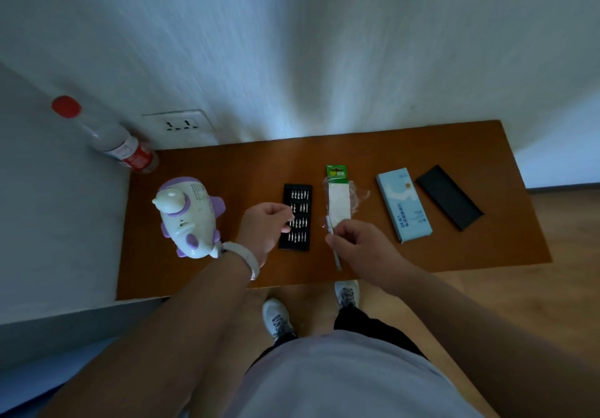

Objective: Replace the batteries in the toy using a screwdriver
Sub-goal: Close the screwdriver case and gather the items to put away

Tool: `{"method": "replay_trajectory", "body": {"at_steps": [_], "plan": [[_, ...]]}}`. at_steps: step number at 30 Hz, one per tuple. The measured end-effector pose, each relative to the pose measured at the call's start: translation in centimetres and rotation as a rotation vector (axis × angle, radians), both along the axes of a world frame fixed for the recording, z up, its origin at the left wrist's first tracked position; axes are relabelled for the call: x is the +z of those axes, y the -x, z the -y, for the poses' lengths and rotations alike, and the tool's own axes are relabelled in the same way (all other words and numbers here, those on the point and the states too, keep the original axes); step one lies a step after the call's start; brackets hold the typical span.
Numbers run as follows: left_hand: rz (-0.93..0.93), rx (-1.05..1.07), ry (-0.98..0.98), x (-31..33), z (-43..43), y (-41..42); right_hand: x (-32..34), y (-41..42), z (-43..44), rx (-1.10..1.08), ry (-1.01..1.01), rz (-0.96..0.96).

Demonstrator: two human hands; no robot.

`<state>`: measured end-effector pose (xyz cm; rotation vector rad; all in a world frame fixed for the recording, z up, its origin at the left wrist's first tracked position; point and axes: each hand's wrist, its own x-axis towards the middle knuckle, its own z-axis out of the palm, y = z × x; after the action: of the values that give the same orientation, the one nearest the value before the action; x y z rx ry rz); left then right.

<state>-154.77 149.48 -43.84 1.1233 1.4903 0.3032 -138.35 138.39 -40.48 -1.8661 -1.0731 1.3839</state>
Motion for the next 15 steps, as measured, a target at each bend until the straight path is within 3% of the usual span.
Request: {"method": "replay_trajectory", "body": {"at_steps": [7,15], "plan": [[-0.227,-0.136,-0.102,-3.7,-1.9,-2.0,-2.6,-1.1,-0.6,0.0,0.025,-0.013],[-0.27,-0.236,-0.125,-5.6,-3.7,-2.6,-5.1,-1.0,0.4,-0.05,0.063,-0.086]]}}
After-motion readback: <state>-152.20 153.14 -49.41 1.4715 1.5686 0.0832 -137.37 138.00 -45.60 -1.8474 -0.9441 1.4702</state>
